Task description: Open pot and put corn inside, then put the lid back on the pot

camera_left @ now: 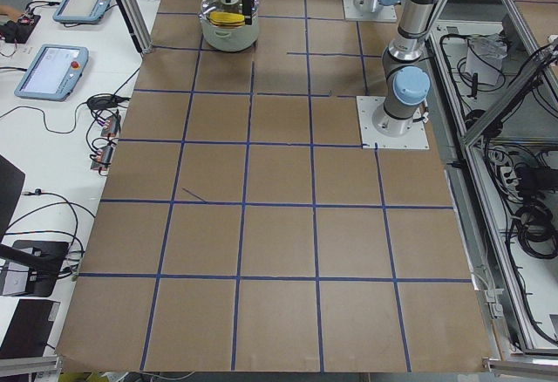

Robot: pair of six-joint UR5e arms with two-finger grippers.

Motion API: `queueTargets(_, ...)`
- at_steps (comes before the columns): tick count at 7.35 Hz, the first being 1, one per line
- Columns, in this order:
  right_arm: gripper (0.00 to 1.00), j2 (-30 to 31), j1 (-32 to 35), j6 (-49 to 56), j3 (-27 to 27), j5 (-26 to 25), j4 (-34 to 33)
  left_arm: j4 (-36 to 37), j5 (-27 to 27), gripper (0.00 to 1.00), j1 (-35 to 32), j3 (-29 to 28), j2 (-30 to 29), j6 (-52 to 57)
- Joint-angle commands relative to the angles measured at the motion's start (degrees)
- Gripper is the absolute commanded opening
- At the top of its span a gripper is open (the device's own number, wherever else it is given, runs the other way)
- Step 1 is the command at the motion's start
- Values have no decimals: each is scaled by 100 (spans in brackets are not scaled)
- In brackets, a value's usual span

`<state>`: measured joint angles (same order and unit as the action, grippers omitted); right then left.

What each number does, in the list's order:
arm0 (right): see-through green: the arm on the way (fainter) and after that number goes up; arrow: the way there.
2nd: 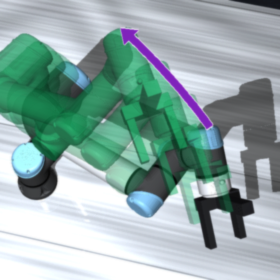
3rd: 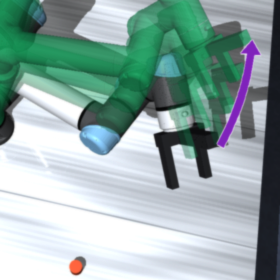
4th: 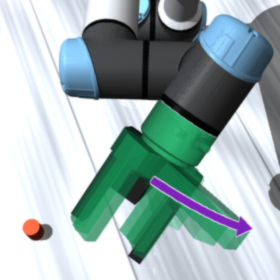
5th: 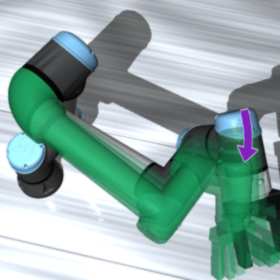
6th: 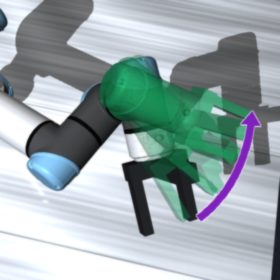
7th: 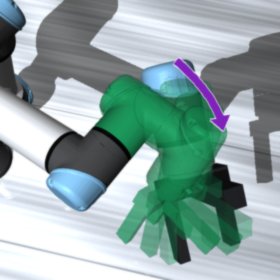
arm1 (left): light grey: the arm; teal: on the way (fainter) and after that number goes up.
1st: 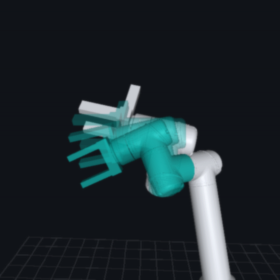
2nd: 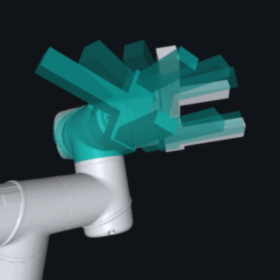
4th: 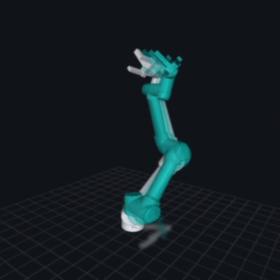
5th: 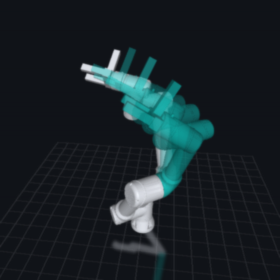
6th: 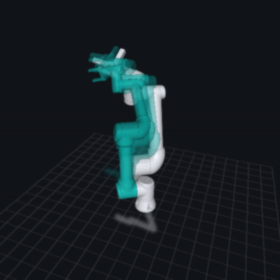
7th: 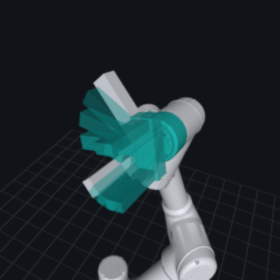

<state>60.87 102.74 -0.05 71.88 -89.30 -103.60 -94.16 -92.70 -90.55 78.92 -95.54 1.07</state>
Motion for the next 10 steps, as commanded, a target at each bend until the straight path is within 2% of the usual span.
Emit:
queueTargets(1,43,-110,18,23,-7,0,-89,-5,-3,100,89,18,71,250)
queueTargets(10,43,-145,-70,111,-25,-17,-98,-5,-29,100,90,106,97,306)
